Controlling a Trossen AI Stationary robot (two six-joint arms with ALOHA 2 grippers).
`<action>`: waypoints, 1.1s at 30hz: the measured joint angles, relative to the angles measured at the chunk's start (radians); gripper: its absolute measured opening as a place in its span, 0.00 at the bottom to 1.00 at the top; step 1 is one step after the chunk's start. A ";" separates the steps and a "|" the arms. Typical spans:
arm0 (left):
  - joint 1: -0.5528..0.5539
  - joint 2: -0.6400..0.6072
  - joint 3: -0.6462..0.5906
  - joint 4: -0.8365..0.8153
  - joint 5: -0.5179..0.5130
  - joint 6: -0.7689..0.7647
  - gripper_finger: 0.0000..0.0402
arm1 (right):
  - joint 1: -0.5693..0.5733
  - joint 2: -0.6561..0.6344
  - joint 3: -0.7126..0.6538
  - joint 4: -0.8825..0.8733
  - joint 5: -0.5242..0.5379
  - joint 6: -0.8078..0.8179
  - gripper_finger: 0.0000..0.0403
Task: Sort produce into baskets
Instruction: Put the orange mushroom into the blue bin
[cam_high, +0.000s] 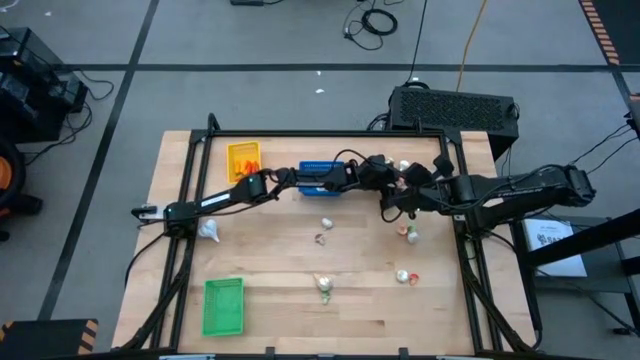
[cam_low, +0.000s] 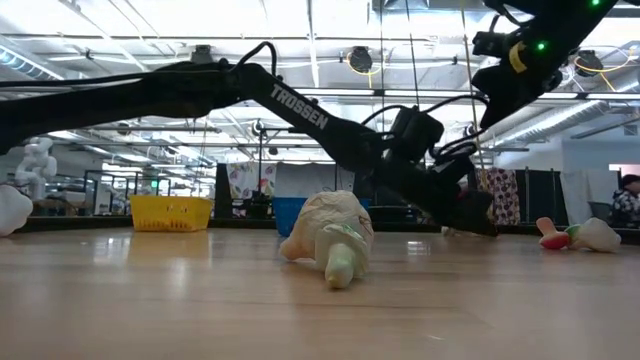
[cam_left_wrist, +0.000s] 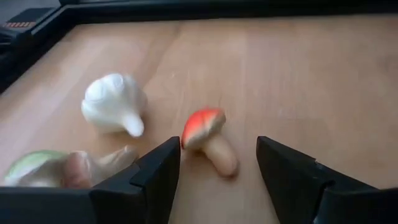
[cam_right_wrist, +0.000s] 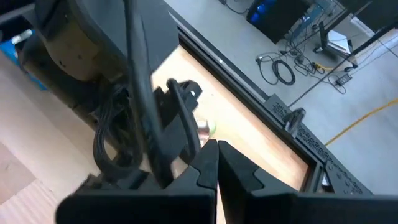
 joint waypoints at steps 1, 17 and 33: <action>-0.003 -0.001 0.000 0.003 0.000 -0.007 0.55 | -0.001 0.000 0.000 0.012 0.000 -0.011 0.00; -0.021 -0.002 0.001 -0.017 -0.004 -0.044 0.45 | -0.001 0.000 0.000 0.047 -0.003 -0.050 0.00; -0.021 -0.002 0.001 0.017 -0.007 -0.097 0.39 | -0.001 0.000 0.000 0.045 -0.007 -0.050 0.00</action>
